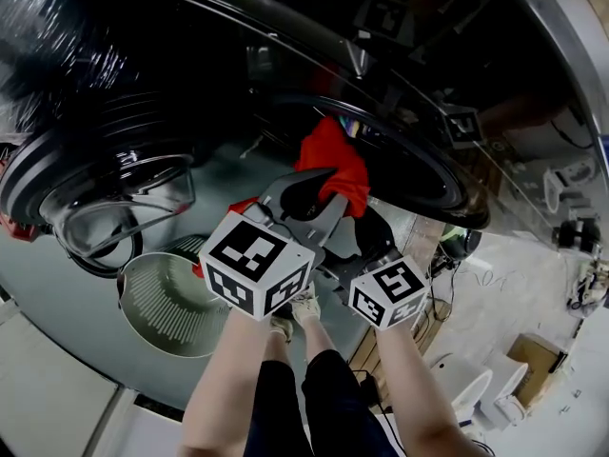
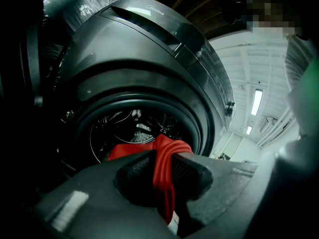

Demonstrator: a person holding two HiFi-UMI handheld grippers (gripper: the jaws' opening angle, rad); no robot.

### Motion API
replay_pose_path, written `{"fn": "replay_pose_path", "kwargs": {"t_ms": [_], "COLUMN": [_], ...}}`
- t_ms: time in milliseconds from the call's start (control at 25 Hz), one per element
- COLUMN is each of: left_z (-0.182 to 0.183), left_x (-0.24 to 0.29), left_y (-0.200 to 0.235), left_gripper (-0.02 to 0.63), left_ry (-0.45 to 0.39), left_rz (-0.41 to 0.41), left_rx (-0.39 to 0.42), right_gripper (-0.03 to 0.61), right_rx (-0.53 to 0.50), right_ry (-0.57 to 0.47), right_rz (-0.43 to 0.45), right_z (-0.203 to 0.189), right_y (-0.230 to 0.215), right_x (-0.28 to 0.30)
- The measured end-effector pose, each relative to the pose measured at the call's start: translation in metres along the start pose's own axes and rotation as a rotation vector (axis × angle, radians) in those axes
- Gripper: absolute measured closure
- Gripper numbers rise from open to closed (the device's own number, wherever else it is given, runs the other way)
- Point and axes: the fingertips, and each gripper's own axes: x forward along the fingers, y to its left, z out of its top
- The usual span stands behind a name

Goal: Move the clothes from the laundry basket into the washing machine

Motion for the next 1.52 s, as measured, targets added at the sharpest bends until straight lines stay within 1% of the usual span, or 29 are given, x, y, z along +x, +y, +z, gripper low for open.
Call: {"fn": "replay_pose_path", "kwargs": {"t_ms": [40,80,160,240,360,440,640,760,960,1160,1240,1360,1520], "left_z": [0.005,0.009,0.012,0.011,0.003,-0.005,-0.035,-0.053,-0.089,-0.114,-0.119,-0.120,-0.118], "left_x": [0.001,0.001,0.002,0.001,-0.005,-0.009,-0.019,-0.020,-0.024,-0.025,-0.023,-0.021,-0.023], "left_y": [-0.001,-0.002,-0.002,0.006,0.024,0.034,0.053,0.059,0.069,0.071,0.069,0.071,0.075], "left_gripper": [0.557,0.557,0.557,0.556,0.542,0.508,0.390,0.354,0.351,0.351,0.351,0.351,0.351], "left_ry": [-0.010,-0.017,-0.023,-0.032,-0.060,-0.060,-0.002,0.017,0.040,0.040,0.045,0.041,0.023], "left_rz": [-0.009,-0.016,-0.017,0.011,0.080,0.115,0.167,0.192,0.206,0.193,0.179,0.173,0.178], "left_rx": [-0.001,0.000,0.002,-0.006,-0.036,-0.056,-0.090,-0.111,-0.148,-0.173,-0.173,-0.155,-0.148], "right_gripper": [0.123,0.166,0.346,0.511,0.517,0.518,0.518,0.518,0.518,0.518,0.518,0.518,0.518], "right_rx": [0.011,0.017,0.025,0.030,0.044,0.053,0.039,0.028,0.025,-0.037,-0.037,-0.011,-0.024], "right_ry": [-0.001,-0.005,-0.017,-0.015,-0.009,-0.017,-0.064,-0.098,-0.164,-0.220,-0.251,-0.308,-0.372], "right_rz": [-0.016,-0.041,-0.100,-0.137,-0.158,-0.182,-0.272,-0.313,-0.381,-0.448,-0.487,-0.545,-0.612], "right_z": [-0.002,-0.003,-0.003,-0.003,-0.005,-0.006,0.002,0.012,0.023,0.047,0.057,0.072,0.093], "right_y": [-0.002,-0.006,-0.015,-0.021,-0.025,-0.033,-0.057,-0.071,-0.104,-0.135,-0.149,-0.171,-0.189], "right_x": [0.004,0.006,0.008,0.009,0.011,0.009,0.006,0.008,0.025,0.039,0.041,0.039,0.035]}}
